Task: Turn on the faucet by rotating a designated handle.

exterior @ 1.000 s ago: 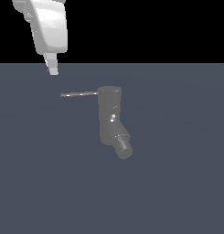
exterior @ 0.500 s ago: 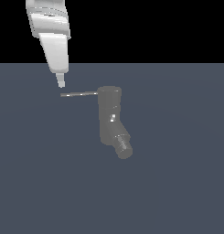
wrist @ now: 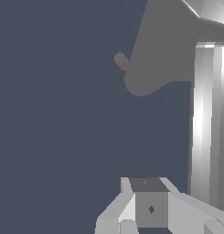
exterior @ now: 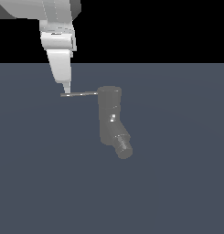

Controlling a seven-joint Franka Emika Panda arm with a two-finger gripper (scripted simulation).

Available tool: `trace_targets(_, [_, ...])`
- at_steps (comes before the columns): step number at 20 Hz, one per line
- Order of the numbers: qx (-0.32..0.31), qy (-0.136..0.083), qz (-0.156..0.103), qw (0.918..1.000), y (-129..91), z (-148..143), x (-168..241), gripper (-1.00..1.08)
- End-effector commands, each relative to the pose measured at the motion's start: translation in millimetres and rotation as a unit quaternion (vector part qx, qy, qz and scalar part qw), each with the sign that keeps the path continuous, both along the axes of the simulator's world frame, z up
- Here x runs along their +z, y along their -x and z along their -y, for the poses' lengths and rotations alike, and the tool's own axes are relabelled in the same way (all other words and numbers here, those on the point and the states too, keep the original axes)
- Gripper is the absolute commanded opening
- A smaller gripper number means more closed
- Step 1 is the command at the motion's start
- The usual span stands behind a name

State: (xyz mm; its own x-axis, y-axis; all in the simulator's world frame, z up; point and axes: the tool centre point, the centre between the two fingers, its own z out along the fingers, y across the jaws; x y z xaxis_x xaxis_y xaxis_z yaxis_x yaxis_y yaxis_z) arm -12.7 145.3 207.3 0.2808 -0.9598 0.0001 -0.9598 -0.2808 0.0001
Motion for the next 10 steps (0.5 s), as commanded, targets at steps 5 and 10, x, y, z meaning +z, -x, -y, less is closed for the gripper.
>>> trace_targets(5, [-0.017, 0.0, 0.0, 0.9999, -8.5, 1.7, -6.5, -1.0])
trace_targets(10, [-0.017, 0.0, 0.0, 0.9999, -8.4, 1.9, -6.5, -1.0])
